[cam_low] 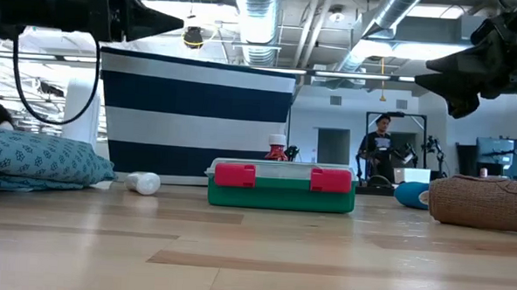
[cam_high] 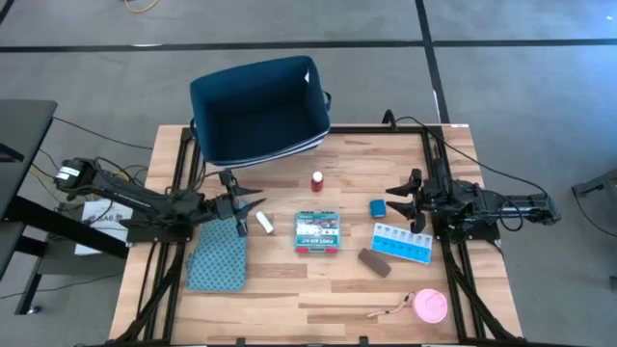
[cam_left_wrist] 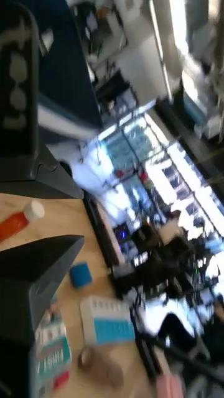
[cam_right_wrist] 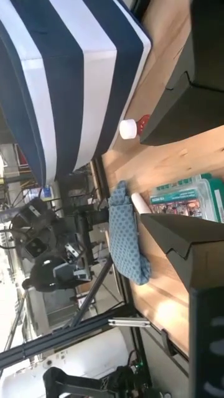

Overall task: Pick & place medical supplies in basket/bin
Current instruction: Put the rolled gauze into the blue bin

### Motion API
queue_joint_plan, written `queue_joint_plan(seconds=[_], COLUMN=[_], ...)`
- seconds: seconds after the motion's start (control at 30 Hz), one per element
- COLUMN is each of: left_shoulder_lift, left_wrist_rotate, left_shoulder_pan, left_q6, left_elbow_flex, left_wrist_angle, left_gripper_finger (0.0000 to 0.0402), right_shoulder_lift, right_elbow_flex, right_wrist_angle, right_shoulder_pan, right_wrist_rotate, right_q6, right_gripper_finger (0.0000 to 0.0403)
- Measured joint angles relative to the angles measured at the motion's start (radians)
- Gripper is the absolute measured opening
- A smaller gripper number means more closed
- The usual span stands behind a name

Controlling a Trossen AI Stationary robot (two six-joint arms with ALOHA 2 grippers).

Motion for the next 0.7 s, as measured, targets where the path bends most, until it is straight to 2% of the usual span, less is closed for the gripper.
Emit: queue_joint_plan(seconds=[0.13,0.3,0.4,0.7], left_shoulder_lift=[0.001,0.022,0.038,0.13], left_wrist_rotate=[0.013,0.031,0.044,0.129], left_shoulder_pan=[-0.021,-0.038,-0.045,-0.037], left_q6=[-0.071,-0.349,-0.415,-0.494], left_elbow_flex=[0.061,0.157,0.182,0.185], left_wrist_angle=[-0.28,-0.693,-0.751,-0.77], left_gripper_finger=[0.0096,0.0096,0.0096,0.0098], right_shoulder_lift=[0.0,0.0,0.0,-0.001], right_elbow_flex=[0.0,0.0,0.0,0.0], right_wrist_angle=[-0.002,-0.003,-0.003,-0.001], right_shoulder_pan=[0.0,0.0,0.0,0.0], right_wrist_rotate=[0.0,0.0,0.0,0.0], right_q6=[0.0,0.0,0.0,-0.001], right_gripper_finger=[0.0184,0.0184,0.0184,0.0184])
